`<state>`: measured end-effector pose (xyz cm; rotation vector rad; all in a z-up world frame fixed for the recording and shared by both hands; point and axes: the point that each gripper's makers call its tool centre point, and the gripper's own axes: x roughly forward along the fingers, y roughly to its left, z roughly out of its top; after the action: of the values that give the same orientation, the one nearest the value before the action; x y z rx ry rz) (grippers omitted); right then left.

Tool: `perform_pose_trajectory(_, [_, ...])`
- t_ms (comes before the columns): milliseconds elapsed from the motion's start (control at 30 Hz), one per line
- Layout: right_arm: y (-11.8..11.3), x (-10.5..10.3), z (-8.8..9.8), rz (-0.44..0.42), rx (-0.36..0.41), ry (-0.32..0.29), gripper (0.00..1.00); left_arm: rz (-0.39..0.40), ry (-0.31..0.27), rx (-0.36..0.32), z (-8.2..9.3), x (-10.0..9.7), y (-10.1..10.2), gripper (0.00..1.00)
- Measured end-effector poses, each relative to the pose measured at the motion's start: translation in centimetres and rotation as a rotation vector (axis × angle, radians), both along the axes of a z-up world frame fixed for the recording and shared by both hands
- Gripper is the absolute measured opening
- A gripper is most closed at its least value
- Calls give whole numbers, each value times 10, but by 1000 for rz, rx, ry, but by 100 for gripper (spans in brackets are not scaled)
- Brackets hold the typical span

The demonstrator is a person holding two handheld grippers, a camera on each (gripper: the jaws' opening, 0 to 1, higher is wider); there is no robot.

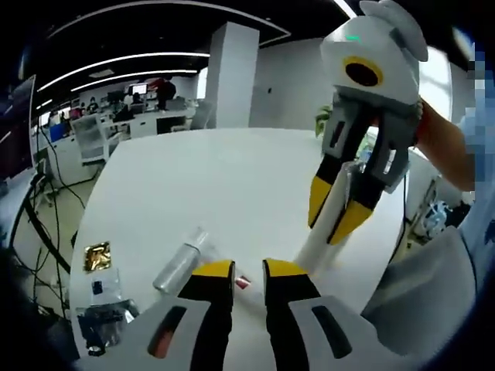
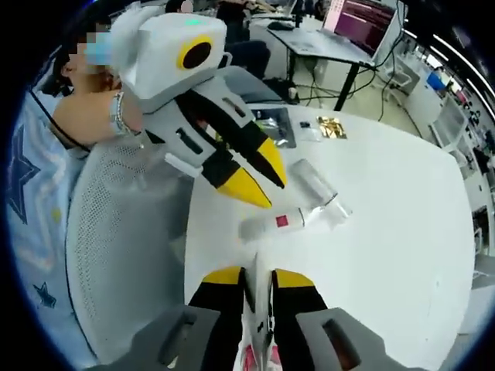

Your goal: Arrange the skincare products in the storage area until every visible bottle or jar stands upright without overlapping.

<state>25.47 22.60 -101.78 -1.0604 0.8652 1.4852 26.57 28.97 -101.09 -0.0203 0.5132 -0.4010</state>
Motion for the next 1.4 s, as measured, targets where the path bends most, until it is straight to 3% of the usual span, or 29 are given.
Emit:
perform_pose_trajectory(167, [-2, 1, 3, 15, 27, -7, 7, 4, -16, 2, 4, 0, 1, 10])
perform_pose_trajectory(233, [-2, 2, 5, 52, 39, -38, 7, 7, -16, -5, 4, 1, 2, 10])
perform_pose_trajectory(333, [-3, 9, 16, 149, 87, -134, 12, 5, -8, -6, 3, 1, 1, 10])
perform_pose_trajectory(400, [-6, 11, 26, 150, 121, -141, 15, -2, -5, -7, 2, 1, -1, 10])
perform_pose_trajectory(533, [-12, 3, 62, 129, 286, -81, 19, -22, 5, 4, -1, -1, -4, 10])
perform_pose_trajectory(700, [-36, 13, 97, 65, 462, -106, 33, -31, 21, 19, -6, -2, -6, 10])
perform_pose_trajectory(800, [-60, 24, 91, -34, 498, -82, 37, -36, 23, 27, -8, -2, -6, 10])
perform_pose_trajectory(867, [-71, 22, 73, -75, 515, -32, 41, -38, 24, 28, -8, -2, -7, 10])
perform_pose_trajectory(933, [-76, 22, 53, -108, 480, -8, 41, -35, 36, 30, -11, -2, -6, 10])
perform_pose_trajectory(967, [-80, 23, 37, -116, 432, -17, 39, -34, 42, 33, -13, -2, -6, 9])
perform_pose_trajectory(1067, [-80, 23, 20, -104, 395, -31, 21, -36, 61, 46, -19, -3, -6, 9])
perform_pose_trajectory(1100, [-65, 15, 26, -101, 470, 21, 21, -40, 69, 52, -21, -4, -6, 9])
perform_pose_trajectory(1400, [-60, 6, 36, -4, 482, 49, 21, -32, 64, 61, -20, -3, -2, 9])
